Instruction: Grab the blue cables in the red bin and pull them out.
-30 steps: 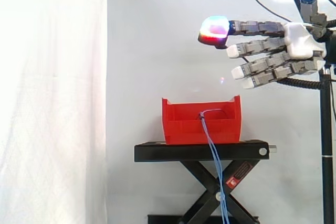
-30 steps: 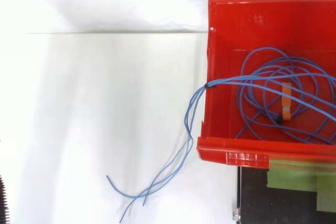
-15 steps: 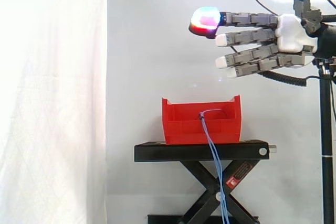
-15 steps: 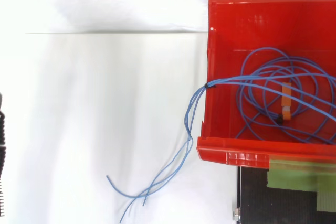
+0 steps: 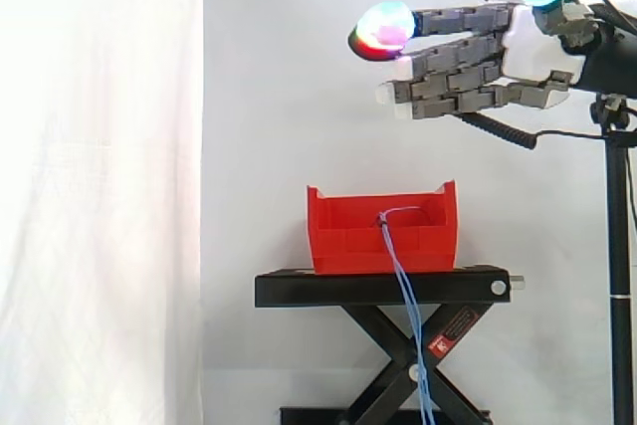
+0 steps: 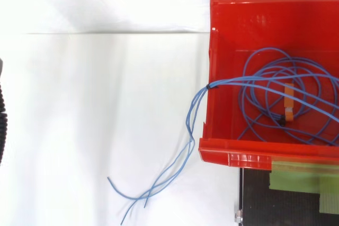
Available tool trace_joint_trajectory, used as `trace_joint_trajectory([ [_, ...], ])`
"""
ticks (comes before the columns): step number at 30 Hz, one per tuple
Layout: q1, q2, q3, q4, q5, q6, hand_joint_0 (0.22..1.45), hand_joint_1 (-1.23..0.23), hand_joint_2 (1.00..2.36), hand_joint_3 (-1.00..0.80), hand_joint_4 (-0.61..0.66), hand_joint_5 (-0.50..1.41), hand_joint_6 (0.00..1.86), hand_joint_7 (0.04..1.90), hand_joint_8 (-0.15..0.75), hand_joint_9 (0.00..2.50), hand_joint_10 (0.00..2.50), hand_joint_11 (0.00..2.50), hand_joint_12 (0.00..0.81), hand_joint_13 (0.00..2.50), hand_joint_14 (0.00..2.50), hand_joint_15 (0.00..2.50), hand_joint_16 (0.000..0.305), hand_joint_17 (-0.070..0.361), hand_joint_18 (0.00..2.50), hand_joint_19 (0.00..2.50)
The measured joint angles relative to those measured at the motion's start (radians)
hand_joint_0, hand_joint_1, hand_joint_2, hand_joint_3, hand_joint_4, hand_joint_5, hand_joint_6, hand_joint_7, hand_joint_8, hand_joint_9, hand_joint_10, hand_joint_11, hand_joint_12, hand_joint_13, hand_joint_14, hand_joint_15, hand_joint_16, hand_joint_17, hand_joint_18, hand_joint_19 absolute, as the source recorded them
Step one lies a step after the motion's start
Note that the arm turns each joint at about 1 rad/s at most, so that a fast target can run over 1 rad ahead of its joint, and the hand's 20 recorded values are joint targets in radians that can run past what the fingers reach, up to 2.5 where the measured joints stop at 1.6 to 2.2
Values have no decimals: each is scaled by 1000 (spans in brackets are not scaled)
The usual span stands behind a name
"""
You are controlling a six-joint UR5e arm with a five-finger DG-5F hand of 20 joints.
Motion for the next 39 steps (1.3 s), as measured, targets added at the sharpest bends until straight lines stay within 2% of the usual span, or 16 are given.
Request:
trace_joint_trajectory([
  [5, 19, -17, 0, 25, 6, -137, 727, -850, 1000, -1000, 204, 642, 13, 330, 296, 804, 8, 209, 385, 359, 0, 30, 61, 138, 236, 31],
  [11, 28, -37, 0, 81, -33, -299, 742, -925, 1000, -1000, 194, 706, 14, 340, 291, 855, 10, 253, 375, 394, 2, 44, 59, 133, 275, 47],
  [15, 29, -37, 0, 66, -43, -403, 762, -957, 1000, -1000, 197, 716, 14, 350, 279, 893, 12, 306, 364, 422, 3, 59, 57, 129, 302, 77],
  [20, 40, -48, 0, 2, -46, -540, 778, -989, 1000, -1000, 199, 718, 14, 362, 273, 861, 12, 307, 364, 420, 1, 60, 56, 126, 318, 86],
  [24, 50, -86, 0, -13, -45, -650, 779, -984, 1000, -1000, 215, 737, 15, 411, 276, 840, 12, 303, 363, 410, 3, 69, 56, 125, 317, 86],
  [29, 63, -121, 0, 3, -41, -776, 778, -968, 1000, -1000, 263, 781, 18, 516, 277, 801, 12, 302, 368, 385, 1, 62, 55, 125, 302, 91],
  [32, 72, -126, 0, 12, -9, -857, 774, -963, 1000, -1000, 269, 784, 18, 534, 275, 777, 11, 287, 369, 368, 2, 64, 56, 125, 291, 84],
  [35, 84, -127, 0, 8, 53, -938, 769, -955, 1000, -1000, 260, 786, 17, 537, 276, 769, 13, 283, 371, 367, 1, 57, 56, 126, 285, 85],
  [37, 92, -128, 0, -10, 93, -995, 763, -942, 1000, -1000, 260, 783, 18, 531, 278, 762, 11, 277, 373, 361, 2, 58, 56, 127, 281, 85],
  [39, 99, -128, 0, -36, 117, -1043, 758, -936, 1000, -1000, 259, 780, 18, 529, 277, 758, 11, 272, 375, 360, 1, 58, 57, 127, 278, 87],
])
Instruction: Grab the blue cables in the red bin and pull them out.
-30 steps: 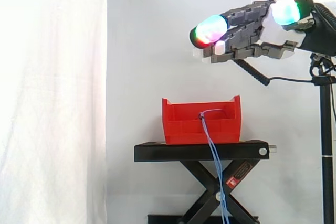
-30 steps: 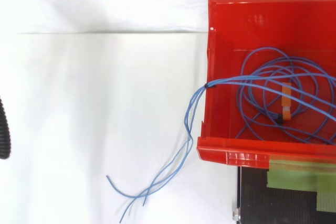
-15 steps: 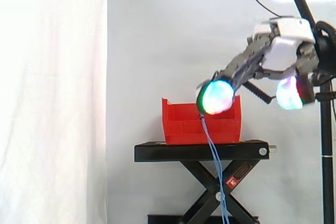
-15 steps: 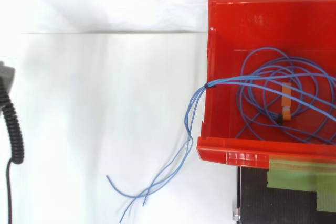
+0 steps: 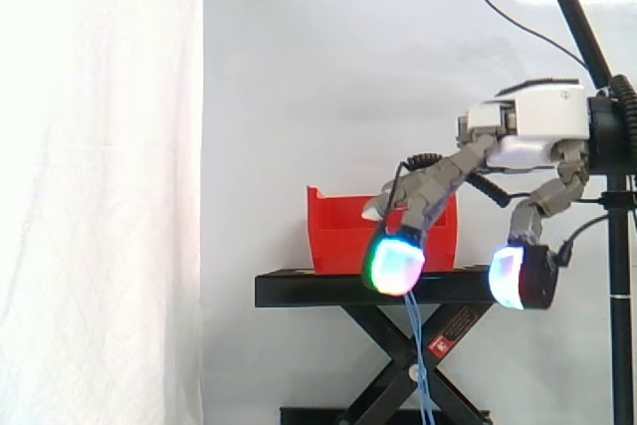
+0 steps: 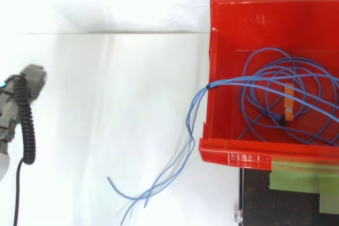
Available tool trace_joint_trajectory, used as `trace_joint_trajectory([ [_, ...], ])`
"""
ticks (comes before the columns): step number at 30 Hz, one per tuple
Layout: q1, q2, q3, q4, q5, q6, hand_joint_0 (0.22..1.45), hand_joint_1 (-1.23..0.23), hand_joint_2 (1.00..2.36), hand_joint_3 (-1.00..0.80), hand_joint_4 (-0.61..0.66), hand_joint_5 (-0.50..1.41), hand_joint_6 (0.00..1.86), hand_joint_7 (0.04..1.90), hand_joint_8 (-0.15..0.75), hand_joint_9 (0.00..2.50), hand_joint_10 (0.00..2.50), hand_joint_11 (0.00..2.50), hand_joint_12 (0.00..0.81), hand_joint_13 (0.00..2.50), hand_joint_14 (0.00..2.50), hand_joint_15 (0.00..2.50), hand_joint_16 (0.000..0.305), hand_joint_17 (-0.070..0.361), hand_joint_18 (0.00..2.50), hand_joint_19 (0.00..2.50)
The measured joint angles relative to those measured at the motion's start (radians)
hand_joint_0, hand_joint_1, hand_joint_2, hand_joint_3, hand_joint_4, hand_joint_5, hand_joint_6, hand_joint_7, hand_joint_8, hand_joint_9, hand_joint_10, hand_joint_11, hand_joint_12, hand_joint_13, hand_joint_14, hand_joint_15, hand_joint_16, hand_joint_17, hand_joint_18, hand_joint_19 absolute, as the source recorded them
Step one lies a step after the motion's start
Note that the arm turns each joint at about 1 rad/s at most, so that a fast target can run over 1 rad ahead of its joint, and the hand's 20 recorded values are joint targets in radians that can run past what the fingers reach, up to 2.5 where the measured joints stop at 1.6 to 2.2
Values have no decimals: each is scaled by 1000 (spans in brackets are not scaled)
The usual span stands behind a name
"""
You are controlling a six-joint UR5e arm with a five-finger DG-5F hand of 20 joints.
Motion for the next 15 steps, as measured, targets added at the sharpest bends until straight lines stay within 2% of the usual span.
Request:
trace_joint_trajectory([
  [3, 13, 0, 0, -46, 28, -81, 757, -929, 1000, -1000, 258, 779, 17, 527, 278, 756, 11, 267, 375, 357, 1, 56, 57, 127, 273, 92],
  [6, 24, 0, 0, -52, 48, -162, 756, -930, 1000, -1000, 254, 778, 17, 527, 278, 755, 10, 267, 375, 355, 4, 58, 57, 127, 270, 84],
  [15, 30, -1, 0, 46, 54, -407, 757, -929, 1000, -1000, 251, 778, 16, 526, 278, 752, 11, 266, 374, 356, 3, 52, 57, 128, 270, 92],
])
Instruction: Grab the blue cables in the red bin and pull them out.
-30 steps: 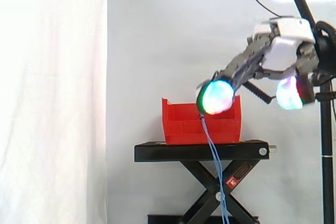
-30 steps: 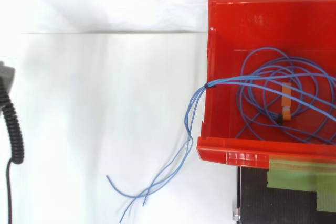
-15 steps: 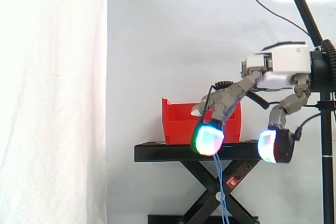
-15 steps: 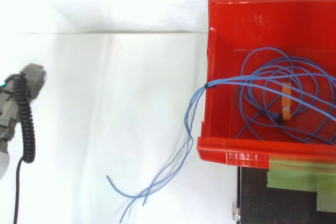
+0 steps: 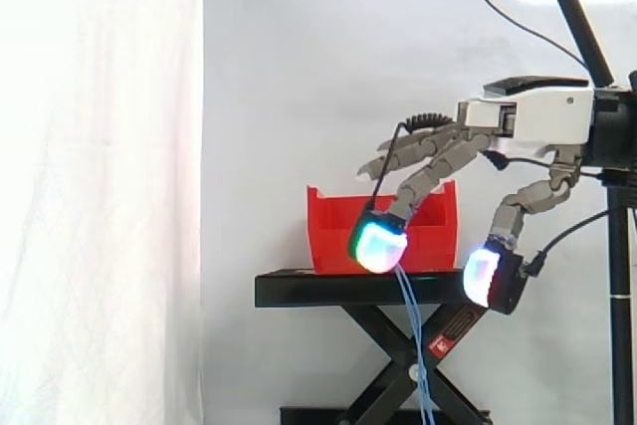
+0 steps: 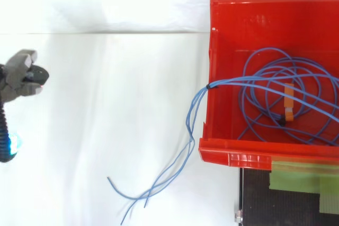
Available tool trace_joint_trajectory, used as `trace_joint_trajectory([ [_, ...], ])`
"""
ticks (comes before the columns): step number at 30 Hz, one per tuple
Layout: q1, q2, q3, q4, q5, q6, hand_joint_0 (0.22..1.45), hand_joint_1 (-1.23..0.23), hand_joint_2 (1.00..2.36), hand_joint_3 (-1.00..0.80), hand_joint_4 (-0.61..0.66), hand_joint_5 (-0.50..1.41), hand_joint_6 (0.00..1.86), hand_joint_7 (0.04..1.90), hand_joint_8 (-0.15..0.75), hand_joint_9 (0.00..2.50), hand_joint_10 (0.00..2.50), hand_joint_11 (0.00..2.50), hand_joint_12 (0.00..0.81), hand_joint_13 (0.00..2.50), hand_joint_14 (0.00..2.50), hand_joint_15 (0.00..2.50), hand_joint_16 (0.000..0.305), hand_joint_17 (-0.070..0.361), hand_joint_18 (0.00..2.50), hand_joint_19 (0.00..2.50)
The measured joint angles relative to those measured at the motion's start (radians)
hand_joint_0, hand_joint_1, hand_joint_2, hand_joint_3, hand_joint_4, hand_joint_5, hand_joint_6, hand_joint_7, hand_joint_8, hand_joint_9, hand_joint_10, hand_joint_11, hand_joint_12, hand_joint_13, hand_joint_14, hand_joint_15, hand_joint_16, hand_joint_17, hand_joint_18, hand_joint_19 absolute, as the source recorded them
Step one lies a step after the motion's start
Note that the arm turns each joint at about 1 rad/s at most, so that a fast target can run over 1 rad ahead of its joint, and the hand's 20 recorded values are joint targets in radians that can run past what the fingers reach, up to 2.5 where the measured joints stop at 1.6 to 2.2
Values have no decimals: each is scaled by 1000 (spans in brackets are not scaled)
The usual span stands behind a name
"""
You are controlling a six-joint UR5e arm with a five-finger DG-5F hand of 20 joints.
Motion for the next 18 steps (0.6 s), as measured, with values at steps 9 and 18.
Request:
trace_joint_trajectory([
  [9, -2, -21, 4, 84, 4, -232, 758, -926, 1000, -1000, 257, 784, 17, 531, 278, 754, 10, 267, 373, 357, 1, 57, 57, 128, 271, 93],
  [18, -31, -229, 185, -60, -94, -424, 763, -920, 1000, -1000, 250, 781, 18, 532, 278, 752, 11, 266, 373, 355, 2, 63, 56, 127, 271, 94],
])
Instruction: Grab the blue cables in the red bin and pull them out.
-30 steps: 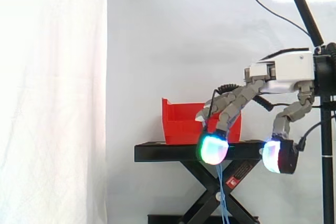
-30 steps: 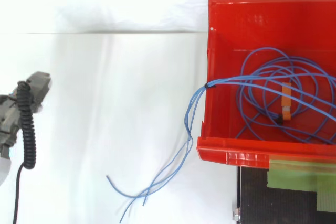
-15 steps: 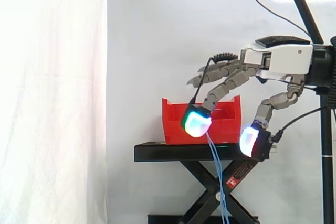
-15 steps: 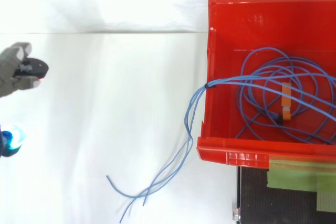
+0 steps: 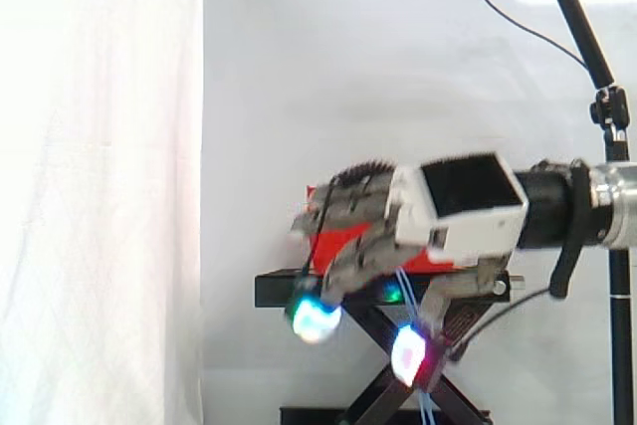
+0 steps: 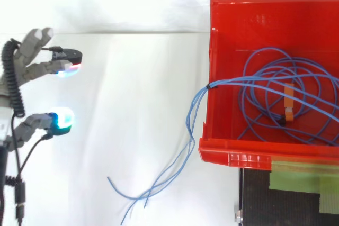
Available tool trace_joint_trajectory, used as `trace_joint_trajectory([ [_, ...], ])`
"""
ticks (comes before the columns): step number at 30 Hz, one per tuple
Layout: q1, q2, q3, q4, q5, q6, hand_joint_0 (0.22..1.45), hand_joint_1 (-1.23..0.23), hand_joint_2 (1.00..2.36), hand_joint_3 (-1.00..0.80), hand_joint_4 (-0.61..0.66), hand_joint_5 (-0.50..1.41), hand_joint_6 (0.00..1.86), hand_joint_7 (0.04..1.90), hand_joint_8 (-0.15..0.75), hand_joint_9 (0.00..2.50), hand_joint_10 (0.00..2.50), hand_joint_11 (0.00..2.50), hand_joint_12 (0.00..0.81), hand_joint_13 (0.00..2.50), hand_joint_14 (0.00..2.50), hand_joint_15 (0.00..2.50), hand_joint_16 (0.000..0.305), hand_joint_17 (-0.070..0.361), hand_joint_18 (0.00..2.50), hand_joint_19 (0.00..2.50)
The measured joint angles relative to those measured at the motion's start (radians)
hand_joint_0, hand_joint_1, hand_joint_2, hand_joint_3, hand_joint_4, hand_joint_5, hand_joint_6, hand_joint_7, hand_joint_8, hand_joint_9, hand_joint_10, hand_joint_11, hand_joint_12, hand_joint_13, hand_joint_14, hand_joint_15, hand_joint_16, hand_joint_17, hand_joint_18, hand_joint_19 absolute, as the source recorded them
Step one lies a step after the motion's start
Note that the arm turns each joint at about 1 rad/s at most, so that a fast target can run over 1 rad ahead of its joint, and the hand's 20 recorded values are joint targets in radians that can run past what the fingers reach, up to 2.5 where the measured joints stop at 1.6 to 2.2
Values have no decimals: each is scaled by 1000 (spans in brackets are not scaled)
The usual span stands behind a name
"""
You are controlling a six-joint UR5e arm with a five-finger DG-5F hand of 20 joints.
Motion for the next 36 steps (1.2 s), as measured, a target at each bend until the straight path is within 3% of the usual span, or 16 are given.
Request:
trace_joint_trajectory([
  [4, -10, -95, 113, -113, -59, 71, 764, -918, 1000, -1000, 254, 781, 18, 534, 276, 749, 10, 262, 373, 355, 1, 57, 56, 127, 270, 95],
  [10, -17, -122, 264, -267, -70, 215, 767, -916, 1000, -1000, 260, 780, 17, 534, 277, 751, 10, 263, 372, 354, 1, 57, 56, 126, 269, 93],
  [13, -20, -124, 301, -346, -73, 287, 769, -916, 1000, -1000, 253, 779, 17, 533, 278, 752, 10, 267, 372, 352, 2, 56, 56, 126, 270, 94],
  [16, -22, -124, 314, -427, -74, 345, 771, -916, 1000, -1000, 255, 780, 16, 531, 277, 752, 11, 267, 372, 353, 1, 60, 56, 126, 270, 95],
  [22, -28, -124, 372, -589, -73, 419, 771, -915, 1000, -1000, 254, 781, 16, 531, 277, 752, 11, 267, 372, 354, 2, 56, 56, 126, 271, 94],
  [25, -34, -124, 404, -653, -75, 421, 771, -914, 1000, -1000, 260, 780, 18, 535, 279, 754, 11, 268, 372, 354, 2, 57, 56, 126, 272, 94],
  [28, -46, -124, 453, -743, -74, 374, 772, -914, 1000, -1000, 254, 780, 18, 534, 278, 754, 11, 272, 373, 353, 3, 59, 56, 126, 272, 95],
  [31, -58, -124, 484, -824, -71, 304, 773, -915, 1000, -1000, 253, 780, 18, 530, 275, 754, 10, 262, 372, 353, 2, 60, 56, 126, 271, 94],
  [36, -76, -124, 499, -958, -65, 173, 774, -914, 1000, -1000, 254, 779, 17, 530, 278, 751, 11, 271, 372, 353, 2, 60, 56, 126, 271, 102],
])
